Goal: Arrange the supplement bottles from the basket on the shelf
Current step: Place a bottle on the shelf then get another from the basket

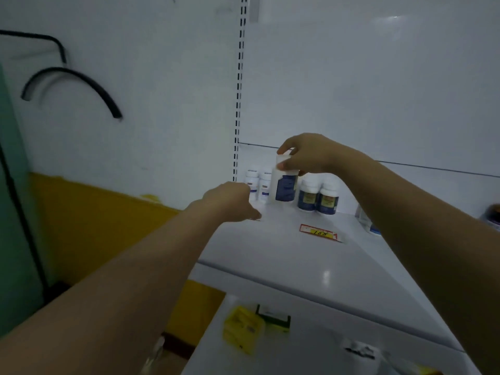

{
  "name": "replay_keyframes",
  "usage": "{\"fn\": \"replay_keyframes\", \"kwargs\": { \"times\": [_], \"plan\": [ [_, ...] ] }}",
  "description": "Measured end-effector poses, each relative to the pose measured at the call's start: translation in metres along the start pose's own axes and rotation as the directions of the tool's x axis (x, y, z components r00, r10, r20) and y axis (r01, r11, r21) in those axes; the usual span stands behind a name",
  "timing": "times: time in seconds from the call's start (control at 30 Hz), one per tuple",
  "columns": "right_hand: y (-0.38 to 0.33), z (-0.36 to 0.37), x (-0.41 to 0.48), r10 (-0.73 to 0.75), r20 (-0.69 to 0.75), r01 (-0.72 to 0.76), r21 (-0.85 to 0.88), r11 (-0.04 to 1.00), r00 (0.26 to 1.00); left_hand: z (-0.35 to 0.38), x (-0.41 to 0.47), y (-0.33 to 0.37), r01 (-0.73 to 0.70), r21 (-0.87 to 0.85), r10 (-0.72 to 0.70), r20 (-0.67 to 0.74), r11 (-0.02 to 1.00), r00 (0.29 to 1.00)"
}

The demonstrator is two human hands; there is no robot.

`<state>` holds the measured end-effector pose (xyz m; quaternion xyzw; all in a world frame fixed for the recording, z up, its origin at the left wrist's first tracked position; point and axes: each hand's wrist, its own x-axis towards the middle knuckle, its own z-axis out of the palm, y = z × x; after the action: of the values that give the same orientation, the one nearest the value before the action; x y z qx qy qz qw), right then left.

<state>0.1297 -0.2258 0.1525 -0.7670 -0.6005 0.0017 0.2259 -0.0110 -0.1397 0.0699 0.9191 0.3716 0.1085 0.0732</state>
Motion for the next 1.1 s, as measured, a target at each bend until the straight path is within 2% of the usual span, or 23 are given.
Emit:
{"fn": "replay_keyframes", "kwargs": {
  "times": [0.27, 0.7, 0.93, 1.1],
  "plan": [
    [-0.112, 0.046, 0.031, -0.166, 0.036, 0.165, 0.037, 0.986, 0.986, -0.041, -0.058, -0.104, 0.210, 0.031, -0.208, -0.053, 0.977, 0.977],
    [-0.312, 0.194, 0.089, -0.275, 0.228, 0.231, 0.203, 0.951, 0.934, -0.055, -0.140, -0.327, 0.458, 0.022, -0.457, -0.024, 0.889, 0.889],
    [-0.358, 0.285, 0.148, -0.260, 0.359, 0.229, 0.127, 0.965, 0.896, -0.003, -0.123, -0.423, 0.520, -0.020, -0.513, 0.139, 0.854, 0.847],
    [-0.352, 0.351, 0.215, -0.236, 0.401, 0.232, 0.059, 0.971, 0.885, 0.041, -0.081, -0.481, 0.541, -0.058, -0.526, 0.163, 0.839, 0.834]
  ]
}}
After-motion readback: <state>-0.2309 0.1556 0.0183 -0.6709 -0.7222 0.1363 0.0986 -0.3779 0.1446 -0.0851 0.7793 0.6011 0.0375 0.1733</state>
